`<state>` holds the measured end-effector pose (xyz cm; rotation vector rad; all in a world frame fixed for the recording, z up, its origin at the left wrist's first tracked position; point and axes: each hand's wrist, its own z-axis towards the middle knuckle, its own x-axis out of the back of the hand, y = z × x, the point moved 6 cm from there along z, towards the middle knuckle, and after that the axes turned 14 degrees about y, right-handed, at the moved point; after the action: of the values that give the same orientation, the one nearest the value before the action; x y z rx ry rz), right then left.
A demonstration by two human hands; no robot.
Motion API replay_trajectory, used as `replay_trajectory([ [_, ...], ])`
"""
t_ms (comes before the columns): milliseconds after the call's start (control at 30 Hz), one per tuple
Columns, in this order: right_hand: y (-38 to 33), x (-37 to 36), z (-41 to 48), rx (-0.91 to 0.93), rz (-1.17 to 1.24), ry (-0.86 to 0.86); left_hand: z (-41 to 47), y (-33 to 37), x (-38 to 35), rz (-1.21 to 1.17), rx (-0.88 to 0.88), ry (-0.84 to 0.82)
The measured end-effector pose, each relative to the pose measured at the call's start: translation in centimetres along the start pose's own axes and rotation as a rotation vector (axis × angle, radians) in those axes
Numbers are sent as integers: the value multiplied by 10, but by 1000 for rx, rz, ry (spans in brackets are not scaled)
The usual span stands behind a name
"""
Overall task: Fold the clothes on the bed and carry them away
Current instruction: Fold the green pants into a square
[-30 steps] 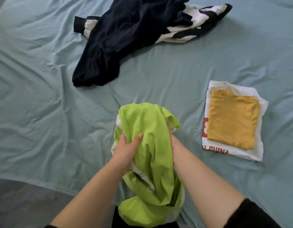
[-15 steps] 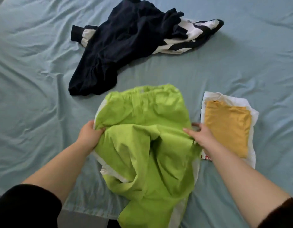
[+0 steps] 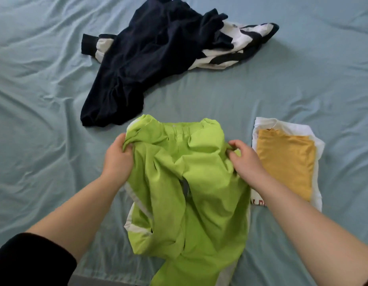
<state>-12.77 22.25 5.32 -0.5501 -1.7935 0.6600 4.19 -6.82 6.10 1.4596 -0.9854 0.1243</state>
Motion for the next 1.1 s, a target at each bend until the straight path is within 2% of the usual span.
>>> replay_trajectory([
  [100, -47, 39, 9, 90, 115, 213, 20, 64, 14, -108, -148, 58],
  [233, -111, 88, 38, 177, 247, 478, 54, 150, 34, -281, -260, 106],
  [300, -134, 96, 64, 174, 271, 509, 72, 175, 33, -268, -276, 100],
  [333, -141, 92, 78, 140, 284, 458, 82, 177, 24, -229, -253, 47],
  [400, -140, 74, 97, 38, 181, 332, 92, 160, 3, -151, -96, -106],
  [467, -127, 55, 94, -14, -7, 286, 88, 121, -9, -32, 50, -172],
  [533, -104, 28, 66, -12, -46, 229, 73, 66, -13, 97, 177, -209],
  [633, -55, -33, -11, -153, 14, -78, 31, -19, -11, 222, 328, -324],
  [733, -15, -84, -87, -386, 55, -336, -12, -76, -13, 107, 479, -369],
  [833, -8, -118, -139, -608, 328, -503, -55, -100, -17, -111, 679, -359],
  [900, -14, -133, -159, -579, 359, -593, -82, -108, -18, -195, 772, -395],
  [967, -17, -141, -169, -470, 274, -602, -101, -110, -15, -213, 770, -439],
  [1033, -22, -136, -164, -355, 210, -490, -102, -107, -4, -240, 682, -354],
  [1100, -26, -123, -156, -323, 210, -382, -91, -99, 16, -299, 578, -231],
])
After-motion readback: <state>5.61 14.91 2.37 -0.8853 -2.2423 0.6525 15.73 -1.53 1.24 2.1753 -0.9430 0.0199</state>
